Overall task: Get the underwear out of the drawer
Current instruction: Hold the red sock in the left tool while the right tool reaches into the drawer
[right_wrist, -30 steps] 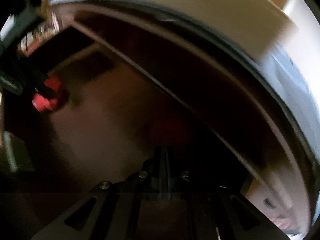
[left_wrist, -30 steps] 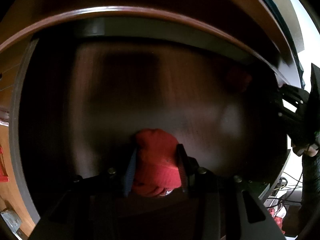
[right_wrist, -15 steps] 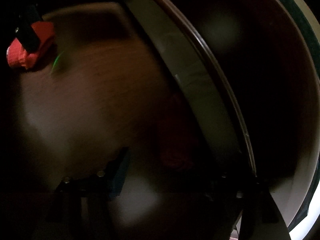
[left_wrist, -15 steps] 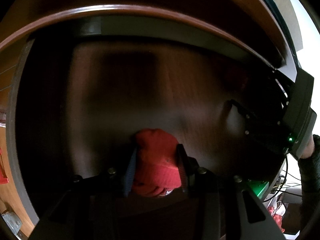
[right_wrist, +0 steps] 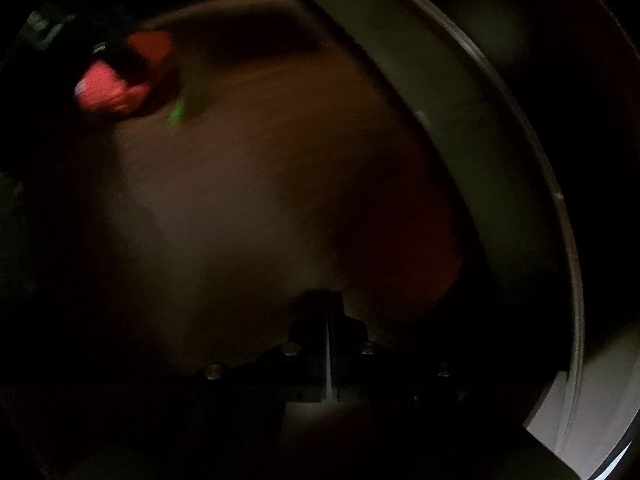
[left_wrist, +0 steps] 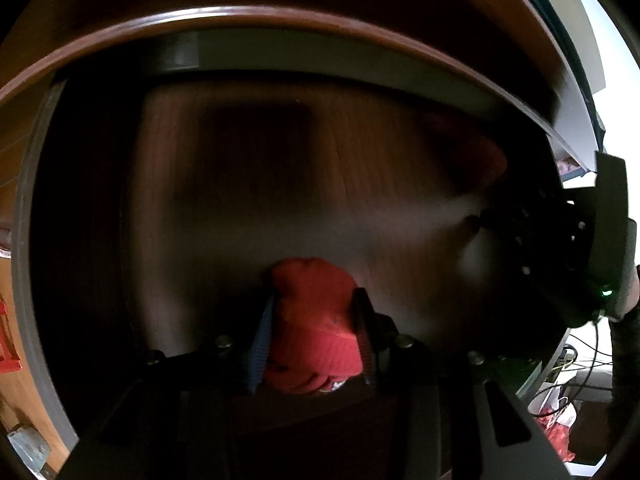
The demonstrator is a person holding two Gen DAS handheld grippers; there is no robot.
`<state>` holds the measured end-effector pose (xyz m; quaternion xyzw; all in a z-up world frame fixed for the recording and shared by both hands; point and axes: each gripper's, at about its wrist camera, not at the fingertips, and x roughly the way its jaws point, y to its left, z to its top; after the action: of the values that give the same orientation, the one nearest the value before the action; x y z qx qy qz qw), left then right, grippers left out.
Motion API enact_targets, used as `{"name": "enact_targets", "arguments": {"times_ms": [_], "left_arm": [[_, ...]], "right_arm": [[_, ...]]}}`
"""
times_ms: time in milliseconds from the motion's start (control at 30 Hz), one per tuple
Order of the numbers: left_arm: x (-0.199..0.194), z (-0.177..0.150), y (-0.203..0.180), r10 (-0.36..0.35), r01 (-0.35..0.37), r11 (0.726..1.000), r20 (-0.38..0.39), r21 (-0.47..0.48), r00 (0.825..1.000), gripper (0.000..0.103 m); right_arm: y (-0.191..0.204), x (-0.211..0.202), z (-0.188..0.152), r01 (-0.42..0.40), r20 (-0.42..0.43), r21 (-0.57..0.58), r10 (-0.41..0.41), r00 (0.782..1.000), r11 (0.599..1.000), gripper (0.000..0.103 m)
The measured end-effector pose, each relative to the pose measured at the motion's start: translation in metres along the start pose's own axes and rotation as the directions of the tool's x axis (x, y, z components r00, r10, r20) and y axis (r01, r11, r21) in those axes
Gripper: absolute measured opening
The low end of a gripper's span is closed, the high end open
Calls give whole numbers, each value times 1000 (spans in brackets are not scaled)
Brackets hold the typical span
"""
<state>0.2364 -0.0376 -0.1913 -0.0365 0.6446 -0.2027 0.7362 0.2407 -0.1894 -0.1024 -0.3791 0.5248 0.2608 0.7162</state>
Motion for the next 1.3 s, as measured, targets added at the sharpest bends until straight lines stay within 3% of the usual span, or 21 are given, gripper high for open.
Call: {"name": "enact_targets", "arguments": {"times_ms": [100,167,367,400,467,533,700,867,1000,1100,1167,1300], "left_arm": [[-5,2,6,-9,9,1000,3,-4,1000,38],[-8,4,8,-4,4,1000,1,3,1000,38],[-19,7,20,-14,14,1000,6,2,1000,38],[-15,7,18,-13,13,1000,6,1,1000,38],[-12,7,17,-10,10,1000,3,0,1000,38],[-9,5,14,-2,2,1000,1,3,1000,38],[-16,6,17,2,-2,1000,2,6,1000,38],[-14,3,14,1,-1,1000,3,6,1000,38],[-16,6,15,-8,8,1000,2,2,1000,39],[-18,6,16,-7,7,1000,6,1,1000,39],[-20,3,16,-6,6,1000,9,-1,1000,39],[-20,3,16,-2,2,1000,8,1,1000,39]], "right_arm": [[-31,-27,-8,-174,102,170,158,982,970,2],[-47,-45,-18,-218,170,233,181,969,948,3],[-67,-57,-33,-175,170,298,129,977,938,10],[-69,-59,-33,-176,174,305,128,977,936,15],[-69,-56,-31,-176,187,313,121,975,934,57],[-67,-50,-27,-164,202,320,102,974,933,66],[-67,-40,-14,-137,227,333,62,972,933,66],[-58,-13,14,-90,119,308,56,991,947,66],[-61,-8,28,-98,136,314,57,989,944,63],[-54,-7,34,-62,139,270,24,990,961,49],[-51,-7,37,-59,133,260,25,991,964,19],[-46,-10,38,-128,88,245,109,990,961,15]]}}
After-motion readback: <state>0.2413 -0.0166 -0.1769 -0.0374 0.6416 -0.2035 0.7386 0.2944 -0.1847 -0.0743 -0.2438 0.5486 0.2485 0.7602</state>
